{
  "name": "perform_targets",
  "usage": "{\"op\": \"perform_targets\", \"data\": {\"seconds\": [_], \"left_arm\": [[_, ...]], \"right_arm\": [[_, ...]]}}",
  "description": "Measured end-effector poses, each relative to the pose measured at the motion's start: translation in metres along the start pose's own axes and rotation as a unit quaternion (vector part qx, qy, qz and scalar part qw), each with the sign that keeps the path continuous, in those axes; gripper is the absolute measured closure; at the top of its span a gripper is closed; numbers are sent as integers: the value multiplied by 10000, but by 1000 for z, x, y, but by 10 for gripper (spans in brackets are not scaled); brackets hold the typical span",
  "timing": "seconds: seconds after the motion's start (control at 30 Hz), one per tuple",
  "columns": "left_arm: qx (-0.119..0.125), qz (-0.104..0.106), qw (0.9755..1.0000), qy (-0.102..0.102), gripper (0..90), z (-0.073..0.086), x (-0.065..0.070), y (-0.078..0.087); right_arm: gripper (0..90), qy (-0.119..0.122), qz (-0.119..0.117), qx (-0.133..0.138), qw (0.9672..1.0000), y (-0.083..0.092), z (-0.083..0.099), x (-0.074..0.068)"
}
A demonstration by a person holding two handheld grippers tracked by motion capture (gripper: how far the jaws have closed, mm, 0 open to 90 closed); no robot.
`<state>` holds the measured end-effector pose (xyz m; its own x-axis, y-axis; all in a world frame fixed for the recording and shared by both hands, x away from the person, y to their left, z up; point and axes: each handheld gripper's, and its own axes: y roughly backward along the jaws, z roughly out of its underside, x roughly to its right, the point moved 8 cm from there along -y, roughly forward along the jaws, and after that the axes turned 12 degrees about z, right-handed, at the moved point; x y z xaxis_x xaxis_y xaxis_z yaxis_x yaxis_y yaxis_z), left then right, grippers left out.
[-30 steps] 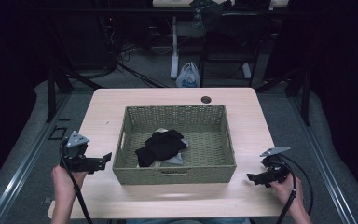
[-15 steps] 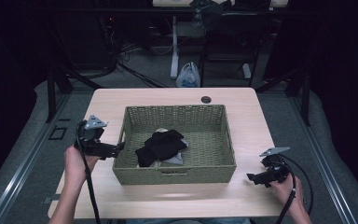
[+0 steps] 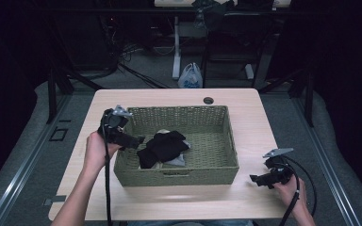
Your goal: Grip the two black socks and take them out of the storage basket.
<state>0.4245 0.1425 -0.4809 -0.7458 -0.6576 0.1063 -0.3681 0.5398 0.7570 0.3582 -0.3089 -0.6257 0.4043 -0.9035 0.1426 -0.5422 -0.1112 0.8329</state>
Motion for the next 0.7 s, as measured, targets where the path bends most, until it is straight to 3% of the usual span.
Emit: {"op": "perform_targets", "data": {"seconds": [0.2, 0.33, 0.5, 0.7], "left_arm": [[-295, 208, 9993, -105, 10, -10, 8, -23], [-569, 413, 9975, -5, 1, -12, 10, -41], [-758, 495, 9959, -22, 8, -13, 12, -55], [-897, 558, 9944, -68, 114, -14, 16, -66]], "right_arm": [[54, -11, 6, 4, 10000, 0, 0, 0], [54, -16, 33, 6, 10000, 0, 0, 1], [54, -23, -18, 13, 10000, 0, 0, 1], [53, -40, -26, 23, 10000, 0, 0, 0]]}}
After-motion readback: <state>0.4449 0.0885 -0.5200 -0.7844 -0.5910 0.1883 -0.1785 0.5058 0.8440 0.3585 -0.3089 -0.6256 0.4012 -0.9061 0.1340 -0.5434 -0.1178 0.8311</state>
